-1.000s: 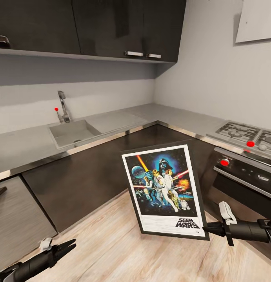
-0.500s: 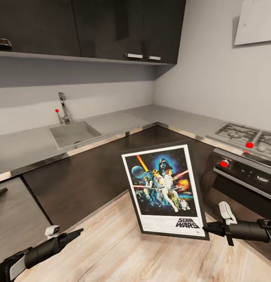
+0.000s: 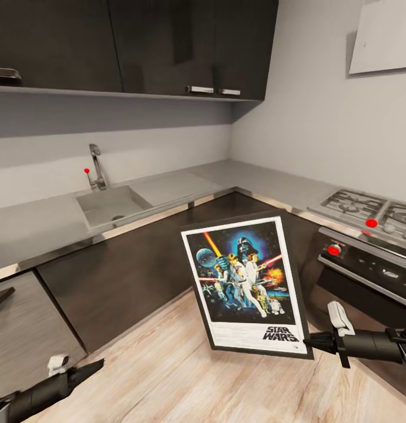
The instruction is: Pick up the poster from the kitchen countertop and hang it on one of the wall nails in the kitchen.
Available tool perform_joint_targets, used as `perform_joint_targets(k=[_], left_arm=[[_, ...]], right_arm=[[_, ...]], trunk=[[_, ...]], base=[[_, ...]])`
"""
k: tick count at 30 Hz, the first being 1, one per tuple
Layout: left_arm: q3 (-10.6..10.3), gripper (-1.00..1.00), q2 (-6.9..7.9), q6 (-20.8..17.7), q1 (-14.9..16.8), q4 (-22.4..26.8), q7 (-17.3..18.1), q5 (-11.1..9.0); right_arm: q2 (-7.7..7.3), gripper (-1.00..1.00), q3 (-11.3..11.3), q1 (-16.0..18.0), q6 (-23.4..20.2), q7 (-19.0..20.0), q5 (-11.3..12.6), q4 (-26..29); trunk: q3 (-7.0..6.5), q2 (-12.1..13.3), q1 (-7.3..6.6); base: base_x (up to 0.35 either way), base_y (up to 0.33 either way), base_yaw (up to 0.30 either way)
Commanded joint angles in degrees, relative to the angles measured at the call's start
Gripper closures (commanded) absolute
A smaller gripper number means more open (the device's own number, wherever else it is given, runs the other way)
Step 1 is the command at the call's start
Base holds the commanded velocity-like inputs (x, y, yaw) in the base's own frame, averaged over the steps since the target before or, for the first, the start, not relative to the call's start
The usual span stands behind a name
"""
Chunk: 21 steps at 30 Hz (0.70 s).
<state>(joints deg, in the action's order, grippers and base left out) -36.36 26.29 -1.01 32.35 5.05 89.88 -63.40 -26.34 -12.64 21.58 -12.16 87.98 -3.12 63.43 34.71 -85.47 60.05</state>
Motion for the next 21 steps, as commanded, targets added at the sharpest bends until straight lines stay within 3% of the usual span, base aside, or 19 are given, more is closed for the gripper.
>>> perform_joint_targets(k=[1,7,10,13,18,21], left_arm=[[-0.43,-1.0,0.03,0.44,0.02,-0.99,0.12,-0.47],[-0.35,-1.0,0.06,0.53,-0.09,-0.91,0.12,-0.62],[-0.15,-1.0,0.41,-4.53,-0.1,6.63,0.12,-0.63],[-0.21,-1.0,1.0,-6.73,-0.1,12.11,0.12,0.28],[-0.9,-1.0,2.2,-1.88,-0.1,7.99,0.12,4.82],[-0.88,-1.0,2.8,0.06,-0.1,5.54,0.12,5.8]], right_arm=[[0.03,1.0,-0.11,0.04,-0.76,0.4,-0.31,0.12],[0.06,1.0,-0.11,0.04,-0.81,0.44,-0.31,1.05],[0.07,1.0,-0.11,0.04,-0.84,0.44,-0.32,1.46],[0.11,1.0,-0.01,0.04,-0.83,0.44,-0.33,1.57],[0.14,1.0,0.03,0.04,-0.77,0.37,-0.38,1.65],[0.15,1.0,0.0,0.04,-0.76,0.36,-0.39,1.66]], trunk=[[-0.19,0.39,-0.23],[-1.65,2.79,-1.55],[-2.38,4.0,-2.2],[-3.12,5.2,-2.86],[-4.42,7.21,-3.96],[-5.22,8.41,-4.62]], base=[[0.0,0.0,0.0],[0.0,0.0,0.0],[0.0,0.0,0.0],[0.0,0.0,0.0],[0.0,0.0,0.0],[0.0,0.0,0.0]])
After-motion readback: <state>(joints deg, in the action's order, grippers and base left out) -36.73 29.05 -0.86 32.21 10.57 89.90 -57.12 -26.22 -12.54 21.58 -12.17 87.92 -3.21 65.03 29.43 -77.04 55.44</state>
